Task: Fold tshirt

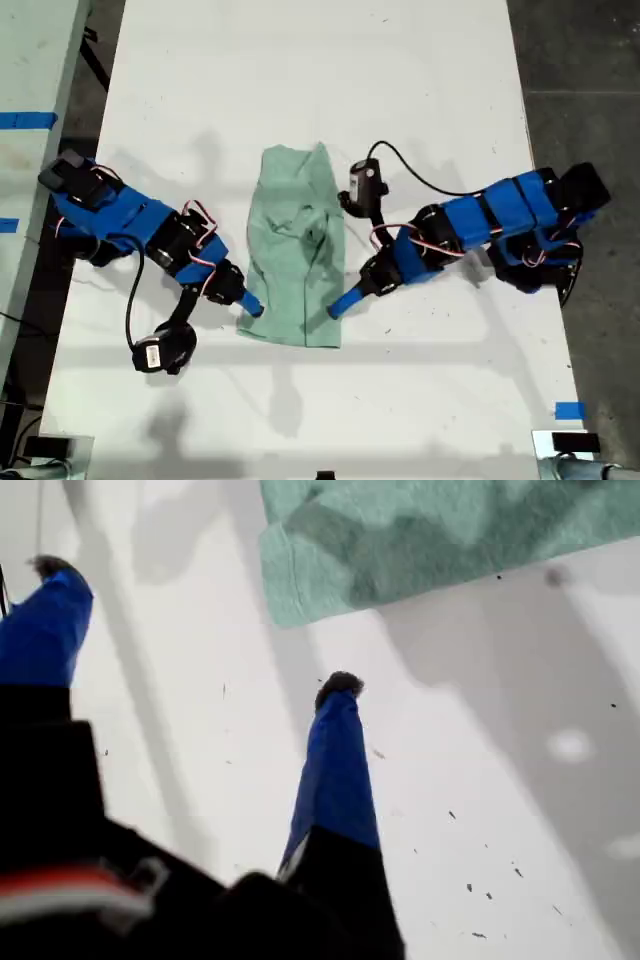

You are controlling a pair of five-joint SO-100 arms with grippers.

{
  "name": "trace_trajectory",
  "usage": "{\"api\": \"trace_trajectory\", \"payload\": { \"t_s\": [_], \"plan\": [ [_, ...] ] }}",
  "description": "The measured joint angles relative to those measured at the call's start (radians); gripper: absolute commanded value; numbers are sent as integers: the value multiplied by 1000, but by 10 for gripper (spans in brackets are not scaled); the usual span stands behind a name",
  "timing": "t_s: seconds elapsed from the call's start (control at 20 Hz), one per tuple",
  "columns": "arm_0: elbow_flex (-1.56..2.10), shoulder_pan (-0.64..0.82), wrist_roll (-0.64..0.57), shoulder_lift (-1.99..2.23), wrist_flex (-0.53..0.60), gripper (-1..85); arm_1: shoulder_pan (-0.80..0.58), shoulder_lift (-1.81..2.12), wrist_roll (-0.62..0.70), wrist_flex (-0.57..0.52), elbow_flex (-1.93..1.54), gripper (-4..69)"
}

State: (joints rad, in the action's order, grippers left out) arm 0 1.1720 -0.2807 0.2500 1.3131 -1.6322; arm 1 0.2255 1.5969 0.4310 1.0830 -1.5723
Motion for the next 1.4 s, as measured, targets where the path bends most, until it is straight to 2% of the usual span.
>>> {"api": "trace_trajectory", "payload": {
  "t_s": [0.1, 0.3, 0.4, 0.6, 0.95, 1.1, 1.3, 1.35, 1.4],
  "plan": [
    [71, -17, 3, -2, 60, 245, 17, -91, -9, 0, 81, 452],
    [281, -26, 26, 2, 281, 244, 40, -272, -28, 44, 232, 454],
    [298, -26, 31, 3, 344, 241, 46, -353, -37, 64, 295, 454],
    [336, -41, 35, -34, 423, 237, 55, -471, -46, 84, 397, 454],
    [393, -44, 43, -77, 465, 237, 63, -653, -74, 114, 537, 430],
    [454, -54, 49, -77, 526, 232, 63, -698, -91, 115, 558, 368],
    [503, -52, 49, -127, 640, 232, 63, -765, -121, 115, 595, 326],
    [503, -52, 48, -130, 658, 223, 63, -772, -132, 115, 604, 277],
    [503, -52, 48, -130, 670, 200, 63, -776, -137, 115, 611, 155]
  ]
}}
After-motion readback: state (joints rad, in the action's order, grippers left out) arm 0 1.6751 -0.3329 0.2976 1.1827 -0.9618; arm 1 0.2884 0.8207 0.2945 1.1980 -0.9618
